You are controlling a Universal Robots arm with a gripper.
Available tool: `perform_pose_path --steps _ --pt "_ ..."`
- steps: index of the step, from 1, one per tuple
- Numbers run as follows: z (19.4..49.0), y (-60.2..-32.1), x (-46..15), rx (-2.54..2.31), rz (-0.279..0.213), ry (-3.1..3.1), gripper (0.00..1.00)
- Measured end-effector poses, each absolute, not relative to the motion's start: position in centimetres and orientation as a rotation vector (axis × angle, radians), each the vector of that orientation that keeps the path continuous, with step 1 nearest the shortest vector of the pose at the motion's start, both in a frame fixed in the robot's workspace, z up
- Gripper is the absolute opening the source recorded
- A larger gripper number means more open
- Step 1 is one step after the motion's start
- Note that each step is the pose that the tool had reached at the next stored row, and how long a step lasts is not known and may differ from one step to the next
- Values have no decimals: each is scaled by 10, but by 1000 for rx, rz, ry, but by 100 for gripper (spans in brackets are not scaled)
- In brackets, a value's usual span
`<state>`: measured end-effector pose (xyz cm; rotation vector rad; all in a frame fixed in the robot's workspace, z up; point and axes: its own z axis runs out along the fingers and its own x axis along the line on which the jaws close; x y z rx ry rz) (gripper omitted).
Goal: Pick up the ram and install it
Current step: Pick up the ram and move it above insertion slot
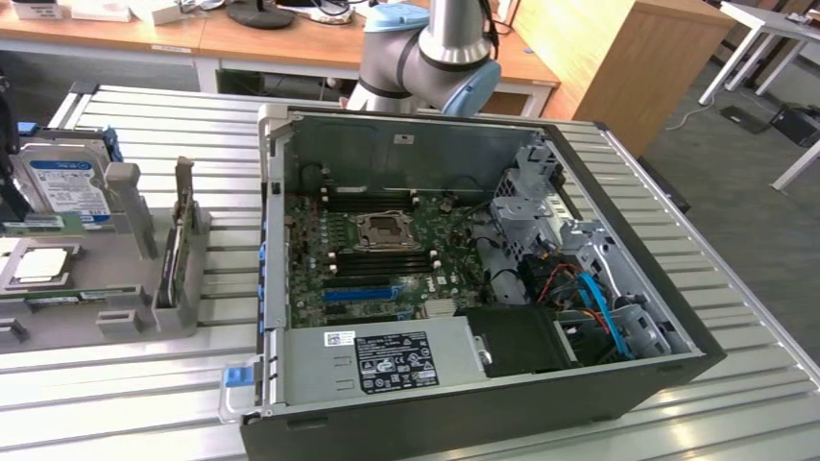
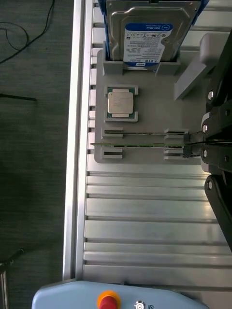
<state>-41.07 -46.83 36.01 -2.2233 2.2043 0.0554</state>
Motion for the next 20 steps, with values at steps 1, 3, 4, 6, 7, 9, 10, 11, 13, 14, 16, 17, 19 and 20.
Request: perform_pose_path --steps 1,3,4,6,7,9,10,11,13,14,16,17,19,20 --pt "361 -468 -411 -2223 55 2204 12" --pt "363 -468 -411 -2223 55 2204 12" --pt "364 -468 -411 -2223 55 2204 12" --pt "366 -468 -411 -2223 55 2204 12" --pt "367 -468 -411 -2223 55 2204 12" --pt "369 -468 -410 -2223 55 2204 12" --pt "370 -468 -410 -2223 55 2204 12" --pt "370 -468 -410 -2223 55 2204 12" --pt "373 -468 -410 -2223 55 2204 12" --pt "374 -468 -410 -2223 55 2204 12" --pt "375 -468 -410 -2223 55 2204 12" --pt "376 -468 -409 -2223 55 2204 12" --pt "378 -468 -409 -2223 55 2204 12" --pt "379 -468 -409 -2223 55 2204 12"
